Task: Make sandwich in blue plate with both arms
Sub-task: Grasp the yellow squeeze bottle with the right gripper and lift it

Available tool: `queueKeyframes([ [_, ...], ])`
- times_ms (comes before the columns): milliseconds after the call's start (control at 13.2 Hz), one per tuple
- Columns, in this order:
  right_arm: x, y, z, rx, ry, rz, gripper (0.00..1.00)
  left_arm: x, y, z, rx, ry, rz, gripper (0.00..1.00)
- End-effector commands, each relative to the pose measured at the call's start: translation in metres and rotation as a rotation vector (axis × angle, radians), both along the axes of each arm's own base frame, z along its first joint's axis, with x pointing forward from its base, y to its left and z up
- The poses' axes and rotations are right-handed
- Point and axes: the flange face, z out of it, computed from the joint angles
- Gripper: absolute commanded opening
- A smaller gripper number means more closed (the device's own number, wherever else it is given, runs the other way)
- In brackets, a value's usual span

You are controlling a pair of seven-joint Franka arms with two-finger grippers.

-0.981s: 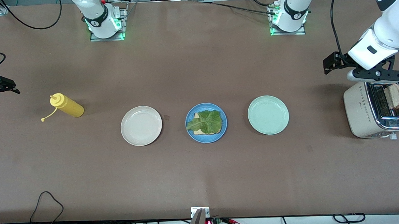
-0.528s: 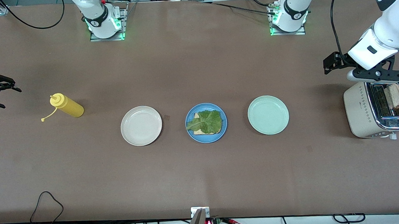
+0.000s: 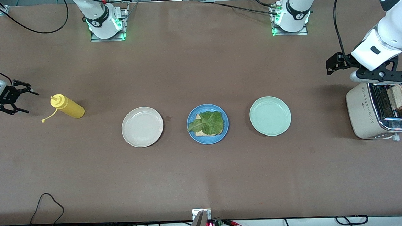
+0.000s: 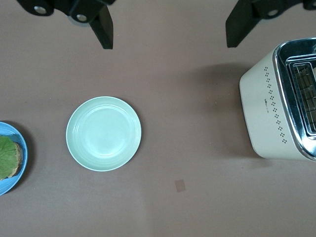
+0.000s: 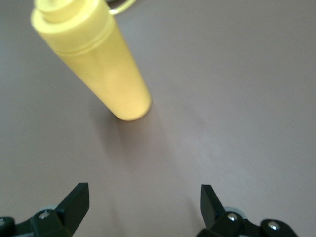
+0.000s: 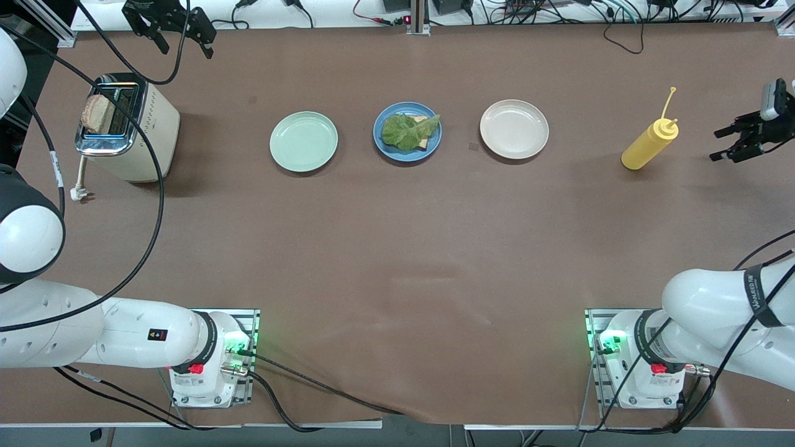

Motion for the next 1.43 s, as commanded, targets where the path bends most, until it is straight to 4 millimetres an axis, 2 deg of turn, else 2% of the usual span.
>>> queueKeyframes([
  [0, -0.007, -0.007, -0.030, 0.160, -0.076, 0.033, 1.00, -0.001, 0.001, 0.002, 0.001, 0.004, 0.006, 1.00],
  [226, -0.006, -0.006, -0.041, 0.261, -0.151, 0.100, 1.00, -0.001, 0.001, 0.002, 0.001, 0.004, 0.006, 1.00],
  [453, 0.006, -0.011, -0.055, 0.360, -0.238, 0.173, 1.00, -0.001, 0.002, 0.002, 0.001, 0.004, 0.009, 1.00],
  [528, 0.013, -0.005, -0.062, 0.408, -0.271, 0.193, 1.00, -0.001, 0.002, 0.002, 0.001, 0.004, 0.009, 1.00],
  [830, 0.006, 0.008, -0.091, 0.523, -0.320, 0.208, 1.00, -0.001, 0.002, 0.001, 0.001, 0.005, 0.009, 1.00],
  [1057, 0.006, 0.010, -0.097, 0.534, -0.337, 0.218, 1.00, 0.000, 0.002, 0.002, 0.001, 0.004, 0.009, 1.00],
  [1358, 0.024, 0.046, -0.105, 0.591, -0.361, 0.270, 1.00, -0.001, 0.002, 0.003, 0.001, 0.004, 0.009, 1.00],
])
